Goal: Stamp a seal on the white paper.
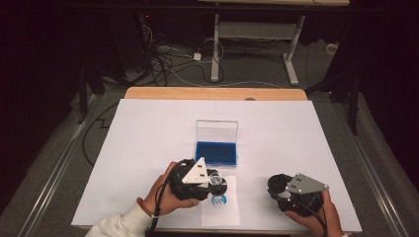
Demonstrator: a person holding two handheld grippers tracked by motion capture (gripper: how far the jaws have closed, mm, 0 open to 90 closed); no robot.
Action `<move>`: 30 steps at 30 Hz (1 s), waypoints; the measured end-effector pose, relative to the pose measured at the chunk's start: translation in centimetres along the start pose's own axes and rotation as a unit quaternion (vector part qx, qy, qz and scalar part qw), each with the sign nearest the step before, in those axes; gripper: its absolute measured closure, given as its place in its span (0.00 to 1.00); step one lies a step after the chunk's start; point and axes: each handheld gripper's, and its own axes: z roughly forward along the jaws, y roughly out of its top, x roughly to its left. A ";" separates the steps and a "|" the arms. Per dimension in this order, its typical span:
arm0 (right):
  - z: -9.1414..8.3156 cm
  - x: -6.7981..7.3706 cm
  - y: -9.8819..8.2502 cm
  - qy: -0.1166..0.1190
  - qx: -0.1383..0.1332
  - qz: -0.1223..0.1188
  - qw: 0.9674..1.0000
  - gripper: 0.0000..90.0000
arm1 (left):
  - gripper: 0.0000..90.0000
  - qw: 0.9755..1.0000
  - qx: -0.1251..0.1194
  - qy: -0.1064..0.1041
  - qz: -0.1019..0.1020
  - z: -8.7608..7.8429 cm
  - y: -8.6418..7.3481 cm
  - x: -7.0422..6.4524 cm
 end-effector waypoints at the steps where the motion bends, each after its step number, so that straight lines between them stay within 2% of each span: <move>1: -0.1 0.0 0.0 0.000 -0.001 0.001 1.000 0.43 | 0.61 1.000 -0.002 0.002 -0.001 -0.2 0.0 0.1; 15: 0.4 -0.2 0.5 0.009 -0.009 0.000 1.000 0.43 | 0.61 0.999 -0.008 0.031 -0.016 -1.7 -0.9 1.0; 30: 1.2 -0.5 1.0 0.017 -0.009 -0.003 1.000 0.43 | 0.61 0.998 -0.013 0.043 -0.042 -2.9 -2.1 2.3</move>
